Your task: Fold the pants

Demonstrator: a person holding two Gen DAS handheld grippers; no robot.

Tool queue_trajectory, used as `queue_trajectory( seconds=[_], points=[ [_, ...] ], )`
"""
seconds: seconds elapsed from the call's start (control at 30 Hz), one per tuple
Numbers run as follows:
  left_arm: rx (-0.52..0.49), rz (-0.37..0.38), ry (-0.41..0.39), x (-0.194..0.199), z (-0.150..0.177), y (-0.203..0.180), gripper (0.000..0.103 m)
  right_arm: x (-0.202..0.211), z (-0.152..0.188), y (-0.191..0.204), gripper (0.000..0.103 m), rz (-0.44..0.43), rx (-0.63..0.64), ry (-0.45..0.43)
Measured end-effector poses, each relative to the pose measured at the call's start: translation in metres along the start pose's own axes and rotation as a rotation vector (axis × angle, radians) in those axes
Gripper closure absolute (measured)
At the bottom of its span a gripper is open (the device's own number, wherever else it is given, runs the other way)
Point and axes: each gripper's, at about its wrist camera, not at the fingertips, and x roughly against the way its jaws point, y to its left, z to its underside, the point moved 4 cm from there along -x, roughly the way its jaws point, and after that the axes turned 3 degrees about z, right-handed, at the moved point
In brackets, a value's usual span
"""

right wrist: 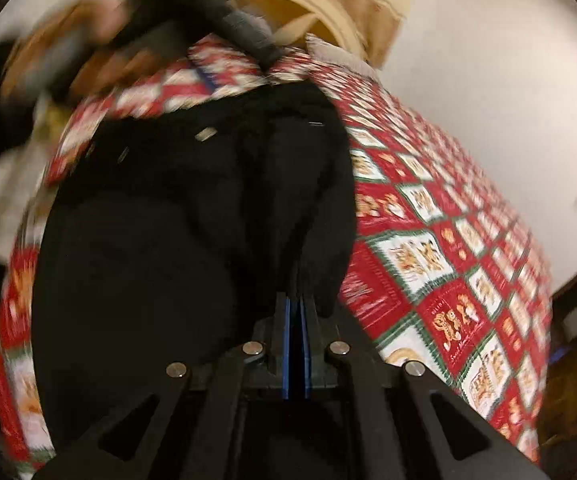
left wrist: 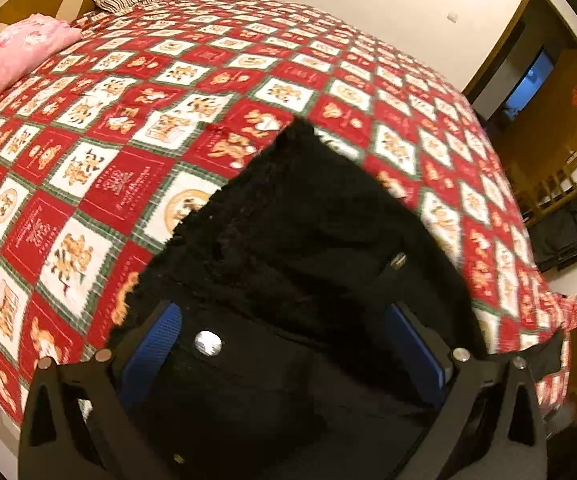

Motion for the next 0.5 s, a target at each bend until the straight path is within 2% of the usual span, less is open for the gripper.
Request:
queue_trajectory(
  seconds=[0.2, 0.33, 0.5],
  points=[
    [-0.037, -0.051, -0.013, 0.012, 0.006, -0.034, 0.000, -0.008, 0.019, 0.052, 0.099, 0.146, 0.210, 0.001],
    [-0.086, -0.205, 0.029, -0.013, 0.002, -0.051, 0.000, -0.003, 0.028, 0.072, 0.099, 0.221, 0.347, -0.041],
    [-0.069, -0.359, 0.101, -0.042, -0.003, -0.055, 0.000, -0.002, 0.040, 0.094, 0.099, 0.259, 0.450, -0.051]
  ],
)
